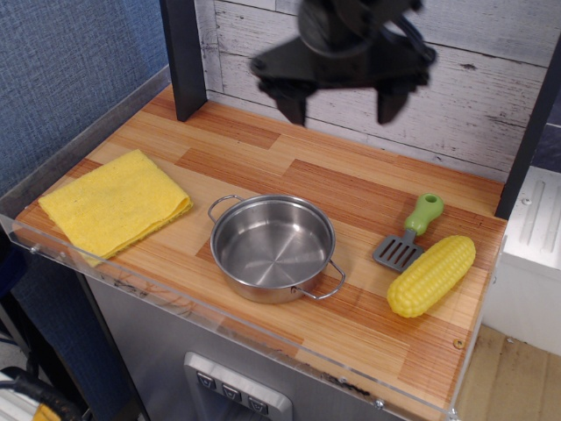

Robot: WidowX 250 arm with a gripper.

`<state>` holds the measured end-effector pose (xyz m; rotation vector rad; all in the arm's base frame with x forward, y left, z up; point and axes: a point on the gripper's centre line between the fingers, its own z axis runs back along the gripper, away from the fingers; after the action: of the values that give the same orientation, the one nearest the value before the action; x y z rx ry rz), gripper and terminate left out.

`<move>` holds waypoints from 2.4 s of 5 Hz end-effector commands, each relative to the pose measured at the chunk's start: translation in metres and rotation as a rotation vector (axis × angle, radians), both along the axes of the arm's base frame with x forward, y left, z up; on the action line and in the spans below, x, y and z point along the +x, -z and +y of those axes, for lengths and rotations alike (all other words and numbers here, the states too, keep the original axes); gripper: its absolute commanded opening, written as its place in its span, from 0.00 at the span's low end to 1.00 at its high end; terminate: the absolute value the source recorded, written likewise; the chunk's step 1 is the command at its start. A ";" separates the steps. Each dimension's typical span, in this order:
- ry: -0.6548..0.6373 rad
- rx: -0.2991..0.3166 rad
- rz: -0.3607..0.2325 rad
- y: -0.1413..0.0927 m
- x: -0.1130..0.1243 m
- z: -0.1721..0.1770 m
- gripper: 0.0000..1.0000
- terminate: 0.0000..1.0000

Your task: Place the spatula in between the pot and the napkin.

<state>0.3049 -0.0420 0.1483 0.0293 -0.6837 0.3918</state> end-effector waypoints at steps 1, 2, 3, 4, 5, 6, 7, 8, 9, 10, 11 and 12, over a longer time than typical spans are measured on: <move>0.042 -0.001 -0.078 0.020 0.034 -0.037 1.00 0.00; 0.070 0.007 -0.069 0.042 0.055 -0.050 1.00 0.00; 0.085 -0.001 -0.057 0.059 0.074 -0.065 1.00 0.00; 0.095 0.013 -0.042 0.075 0.087 -0.076 1.00 0.00; 0.104 0.024 -0.012 0.086 0.080 -0.076 1.00 0.00; 0.128 0.025 0.055 0.097 0.062 -0.075 1.00 0.00; 0.123 0.014 0.178 0.100 0.050 -0.069 1.00 0.00; 0.095 0.026 0.236 0.103 0.044 -0.065 1.00 0.00; 0.097 0.051 0.261 0.113 0.052 -0.063 1.00 0.00; 0.086 0.056 0.264 0.118 0.061 -0.059 1.00 0.00; 0.089 0.061 0.270 0.124 0.067 -0.060 1.00 0.00; 0.096 0.068 0.265 0.127 0.067 -0.060 0.00 0.00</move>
<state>0.3761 -0.1029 0.0140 0.1105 -0.4239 0.2658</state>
